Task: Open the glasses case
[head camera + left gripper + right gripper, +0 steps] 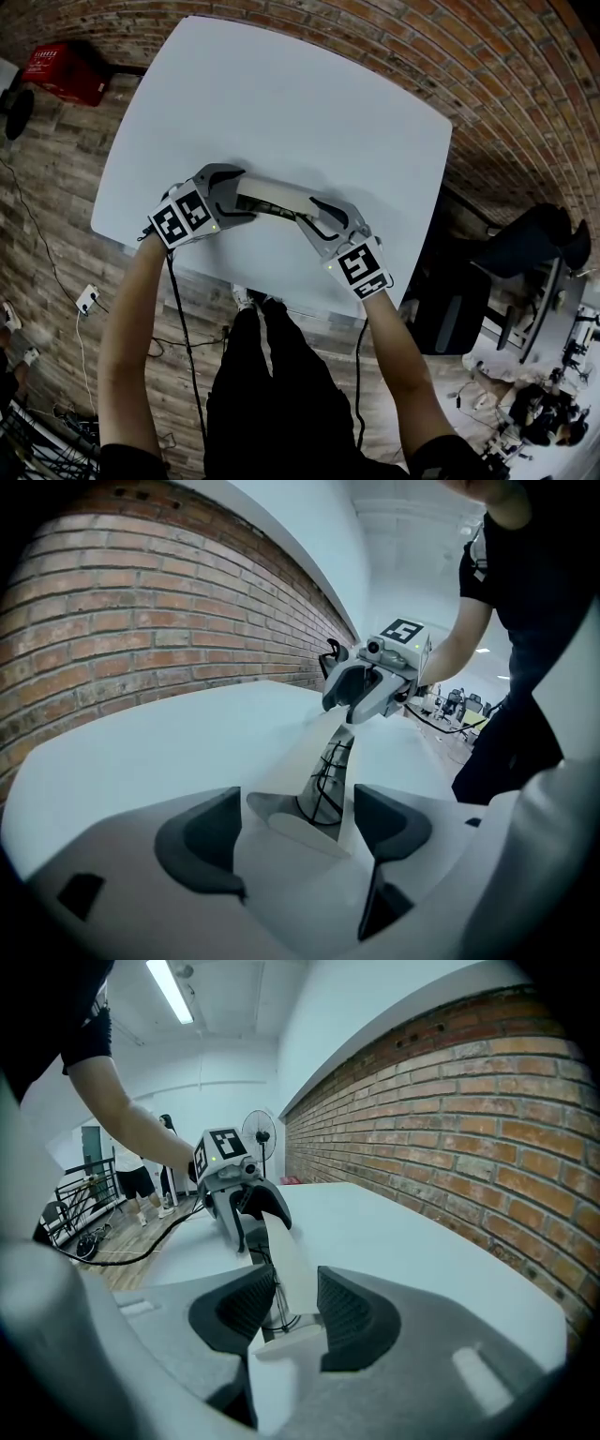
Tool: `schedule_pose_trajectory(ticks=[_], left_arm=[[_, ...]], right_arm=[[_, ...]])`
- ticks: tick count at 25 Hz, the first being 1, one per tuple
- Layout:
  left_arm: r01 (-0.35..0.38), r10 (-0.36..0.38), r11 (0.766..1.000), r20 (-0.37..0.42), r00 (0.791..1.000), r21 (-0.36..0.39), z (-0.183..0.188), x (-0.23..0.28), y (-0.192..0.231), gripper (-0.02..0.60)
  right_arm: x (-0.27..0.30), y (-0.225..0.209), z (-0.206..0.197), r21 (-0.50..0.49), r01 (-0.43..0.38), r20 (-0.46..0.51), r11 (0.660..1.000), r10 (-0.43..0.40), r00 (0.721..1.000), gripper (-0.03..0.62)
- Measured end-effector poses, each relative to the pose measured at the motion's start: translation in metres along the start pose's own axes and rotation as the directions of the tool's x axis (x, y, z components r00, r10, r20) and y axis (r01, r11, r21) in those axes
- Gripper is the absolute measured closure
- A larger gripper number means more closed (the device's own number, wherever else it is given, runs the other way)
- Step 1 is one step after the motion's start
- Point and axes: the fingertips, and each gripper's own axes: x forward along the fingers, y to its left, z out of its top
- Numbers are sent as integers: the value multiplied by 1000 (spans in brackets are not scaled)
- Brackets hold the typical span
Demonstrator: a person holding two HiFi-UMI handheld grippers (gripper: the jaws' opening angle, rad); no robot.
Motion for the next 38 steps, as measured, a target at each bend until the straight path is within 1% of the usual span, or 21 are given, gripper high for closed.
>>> schedule_pose_trajectory(ticks=[8, 16, 18, 23, 33, 38], left_arm=[[-8, 8, 1000, 13, 1000, 14, 1, -1, -1, 225], [-21, 21, 1000, 30, 999, 17, 0, -1, -1, 225], [-27, 26, 1000, 34, 999, 16, 0, -1, 0, 222], [-41, 41, 999, 38, 998, 13, 0, -1, 1, 213], [-54, 54, 998, 28, 998, -17, 0, -2, 2, 207], [-78, 79, 996, 33, 996, -40, -1, -4, 4, 207]], right_arm=[[2, -14, 0, 11, 20, 0, 1000, -20, 1000, 447], [5, -23, -2, 27, 35, 1, 999, -35, 999, 468], [6, -25, -3, 25, 40, -1, 999, -40, 999, 485], [8, -29, -3, 32, 49, -2, 998, -49, 999, 493], [11, -41, -7, 43, 70, -21, 997, -69, 997, 505], [12, -45, -12, 53, 83, -27, 995, -81, 996, 514]])
